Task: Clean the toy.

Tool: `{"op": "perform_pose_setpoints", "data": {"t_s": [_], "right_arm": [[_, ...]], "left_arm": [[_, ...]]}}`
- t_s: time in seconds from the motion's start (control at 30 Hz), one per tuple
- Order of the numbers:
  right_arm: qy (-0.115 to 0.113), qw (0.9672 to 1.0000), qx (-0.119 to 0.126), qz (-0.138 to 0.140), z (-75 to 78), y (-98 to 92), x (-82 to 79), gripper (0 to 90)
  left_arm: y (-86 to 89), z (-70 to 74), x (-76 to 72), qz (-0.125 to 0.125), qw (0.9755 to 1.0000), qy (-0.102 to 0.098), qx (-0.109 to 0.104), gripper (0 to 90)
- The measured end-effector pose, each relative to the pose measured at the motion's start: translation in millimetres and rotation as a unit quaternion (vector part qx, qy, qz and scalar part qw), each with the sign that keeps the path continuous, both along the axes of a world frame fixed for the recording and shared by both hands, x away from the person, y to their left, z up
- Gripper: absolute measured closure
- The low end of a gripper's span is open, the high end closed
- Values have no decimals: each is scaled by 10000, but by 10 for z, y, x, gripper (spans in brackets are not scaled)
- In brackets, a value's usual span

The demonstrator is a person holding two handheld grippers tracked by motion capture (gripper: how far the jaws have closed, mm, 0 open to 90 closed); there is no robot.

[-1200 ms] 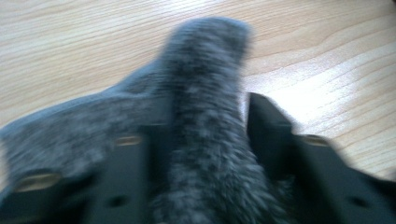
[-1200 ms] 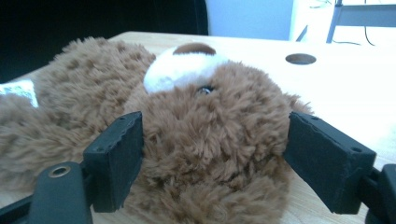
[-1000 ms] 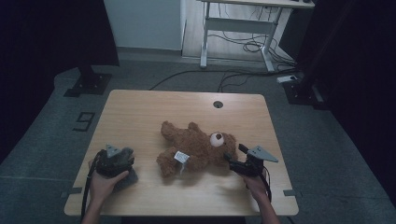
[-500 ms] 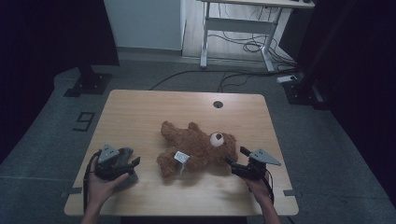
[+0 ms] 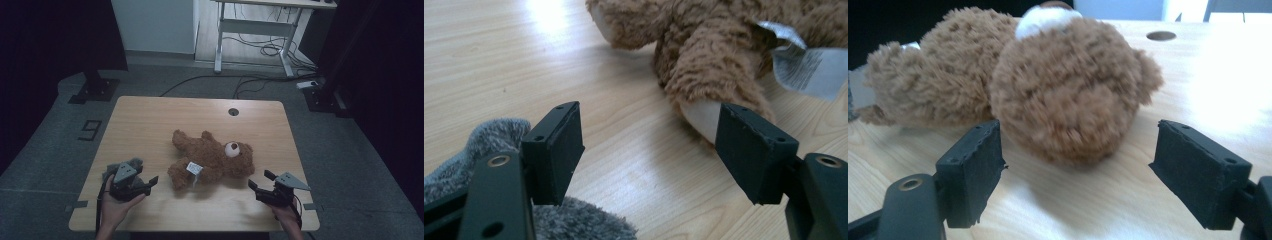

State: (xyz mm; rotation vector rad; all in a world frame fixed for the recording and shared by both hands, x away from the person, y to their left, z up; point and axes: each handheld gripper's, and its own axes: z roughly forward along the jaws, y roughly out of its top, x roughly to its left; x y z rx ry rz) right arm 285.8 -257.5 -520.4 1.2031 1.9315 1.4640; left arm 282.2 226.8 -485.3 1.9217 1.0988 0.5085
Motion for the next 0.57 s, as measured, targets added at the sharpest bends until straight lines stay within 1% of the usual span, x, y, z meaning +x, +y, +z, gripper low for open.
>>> {"op": "perform_pose_setpoints", "data": {"t_s": [0.03, 0.13, 0.27, 0.37, 0.43, 0.57], "right_arm": [[17, 10000, -6, -12, -6, -10, -9, 194], [128, 9999, -51, -77, -64, -64, -62, 194], [244, 9995, -107, -181, -129, -110, -83, 194], [250, 9994, -119, -224, -143, -124, -92, 194], [234, 9993, -152, -244, -143, -134, -103, 194], [215, 9992, -131, -301, -136, -154, -112, 194]], "left_arm": [[-18, -24, -12, 15, 10000, 28, 17, 273], [-55, -85, -45, -3, 9999, 123, -105, 276], [-112, -128, -34, -92, 9998, 184, -64, 277], [-128, -121, -22, -132, 9997, 165, -128, 277], [-126, -113, -15, -148, 9997, 154, -124, 277], [-111, -111, 6, -117, 9997, 145, -153, 278]]}}
